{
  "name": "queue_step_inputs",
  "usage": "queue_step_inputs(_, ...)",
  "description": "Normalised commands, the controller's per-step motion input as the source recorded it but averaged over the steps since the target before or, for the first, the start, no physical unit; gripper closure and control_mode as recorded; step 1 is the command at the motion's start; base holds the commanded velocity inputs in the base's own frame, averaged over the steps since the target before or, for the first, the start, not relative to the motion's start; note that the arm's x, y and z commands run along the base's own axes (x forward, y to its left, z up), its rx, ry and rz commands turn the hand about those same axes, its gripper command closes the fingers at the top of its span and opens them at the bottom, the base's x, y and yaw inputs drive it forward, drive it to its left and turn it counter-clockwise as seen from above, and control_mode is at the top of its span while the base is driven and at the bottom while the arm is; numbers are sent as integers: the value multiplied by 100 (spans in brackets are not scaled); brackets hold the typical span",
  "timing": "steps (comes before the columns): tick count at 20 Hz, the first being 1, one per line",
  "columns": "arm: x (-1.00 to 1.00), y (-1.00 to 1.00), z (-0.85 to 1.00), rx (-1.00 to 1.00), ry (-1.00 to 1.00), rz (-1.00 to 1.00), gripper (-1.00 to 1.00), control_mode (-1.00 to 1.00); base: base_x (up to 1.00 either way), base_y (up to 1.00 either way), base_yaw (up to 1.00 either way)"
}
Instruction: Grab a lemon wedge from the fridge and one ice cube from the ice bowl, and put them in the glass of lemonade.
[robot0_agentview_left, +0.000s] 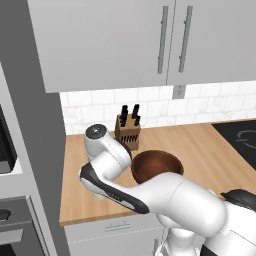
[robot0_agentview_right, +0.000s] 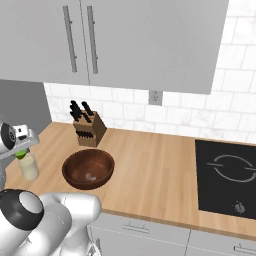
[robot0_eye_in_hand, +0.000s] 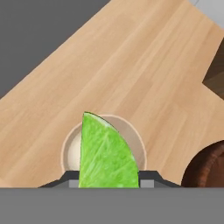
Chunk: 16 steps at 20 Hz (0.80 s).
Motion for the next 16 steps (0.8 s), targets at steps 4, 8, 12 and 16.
queue_step_inputs(4, 0, 0, 0, 0, 0, 0, 100, -100, 0, 0, 0)
queue_step_inputs(8, 0, 0, 0, 4, 0, 1, 100, -100, 0, 0, 0)
queue_step_inputs(12, 0, -5, 0, 8, 0, 5, 100, -100, 0, 0, 0)
queue_step_inputs(16, 0, -9, 0, 8, 0, 4, 100, -100, 0, 0, 0)
